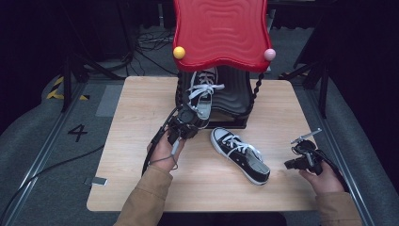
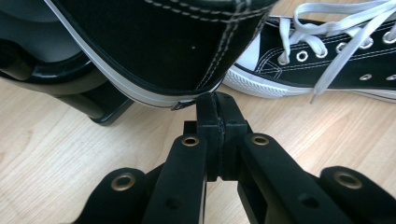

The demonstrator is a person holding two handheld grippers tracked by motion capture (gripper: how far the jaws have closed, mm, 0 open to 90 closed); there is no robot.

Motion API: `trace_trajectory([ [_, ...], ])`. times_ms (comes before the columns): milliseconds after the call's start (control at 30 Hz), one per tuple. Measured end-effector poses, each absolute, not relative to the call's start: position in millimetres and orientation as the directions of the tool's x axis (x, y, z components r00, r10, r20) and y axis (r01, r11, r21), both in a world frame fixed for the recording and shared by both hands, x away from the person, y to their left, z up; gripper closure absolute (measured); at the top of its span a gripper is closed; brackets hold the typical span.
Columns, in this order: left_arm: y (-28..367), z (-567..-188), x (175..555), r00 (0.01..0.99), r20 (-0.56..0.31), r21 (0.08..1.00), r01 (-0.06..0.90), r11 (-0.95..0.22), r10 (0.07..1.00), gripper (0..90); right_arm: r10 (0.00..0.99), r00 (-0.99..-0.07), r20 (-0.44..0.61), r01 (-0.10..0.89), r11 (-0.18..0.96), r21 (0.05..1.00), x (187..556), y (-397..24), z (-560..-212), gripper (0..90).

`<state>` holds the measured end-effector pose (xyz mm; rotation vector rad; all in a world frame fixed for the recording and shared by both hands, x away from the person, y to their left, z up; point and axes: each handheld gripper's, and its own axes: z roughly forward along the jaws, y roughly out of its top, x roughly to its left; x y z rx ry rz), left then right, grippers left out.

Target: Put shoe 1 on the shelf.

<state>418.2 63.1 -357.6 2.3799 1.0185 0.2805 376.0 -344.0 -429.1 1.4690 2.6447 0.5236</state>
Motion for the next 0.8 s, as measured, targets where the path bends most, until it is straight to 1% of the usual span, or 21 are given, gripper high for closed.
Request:
trace_trajectory([
  [67,61.5,-358.2,418.1,0.691,-0.033,0.552,0.614,-0.563,0.722,90.0,0.837,-0.537,0.104,0.813,0.481,0.329,376.0,-344.0,-428.8,85.5],
  [167,54.7,-360.3,419.0,0.711,-0.06,0.571,0.6,-0.561,0.7,90.0,0.834,-0.542,0.102,0.809,0.486,0.33,376.2,-342.3,-429.3,85.2],
  [267,39.2,-361.7,422.5,0.709,-0.033,0.567,0.594,-0.571,0.705,90.0,0.835,-0.541,0.1,0.81,0.485,0.329,376.2,-340.7,-428.9,84.7],
  [367,37.0,-361.0,430.0,0.705,-0.079,0.577,0.608,-0.544,0.705,90.0,0.832,-0.546,0.101,0.807,0.489,0.331,376.0,-340.8,-428.3,84.5],
  [500,30.8,-363.2,435.6,0.701,-0.1,0.597,0.61,-0.521,0.706,90.0,0.833,-0.543,0.104,0.81,0.487,0.329,376.6,-342.0,-430.3,84.3],
  [567,24.6,-365.5,439.1,0.707,-0.124,0.602,0.611,-0.513,0.697,90.0,0.834,-0.543,0.102,0.81,0.488,0.326,376.8,-341.3,-430.6,84.2],
  [633,16.3,-367.7,440.9,0.711,-0.114,0.608,0.602,-0.517,0.694,90.0,0.83,-0.548,0.099,0.806,0.493,0.328,376.7,-340.3,-430.5,84.0],
  [667,12.2,-367.6,442.7,0.705,-0.102,0.596,0.609,-0.524,0.702,90.0,0.83,-0.548,0.099,0.806,0.493,0.329,376.7,-339.9,-430.4,83.9],
  [767,5.3,-363.7,449.1,0.676,-0.053,0.609,0.605,-0.513,0.735,90.0,0.83,-0.549,0.097,0.804,0.493,0.331,376.4,-339.6,-430.1,83.3],
  [800,4.1,-362.8,452.2,0.67,-0.056,0.604,0.613,-0.509,0.74,90.0,0.83,-0.55,0.096,0.803,0.495,0.331,376.5,-340.1,-430.2,83.2],
])
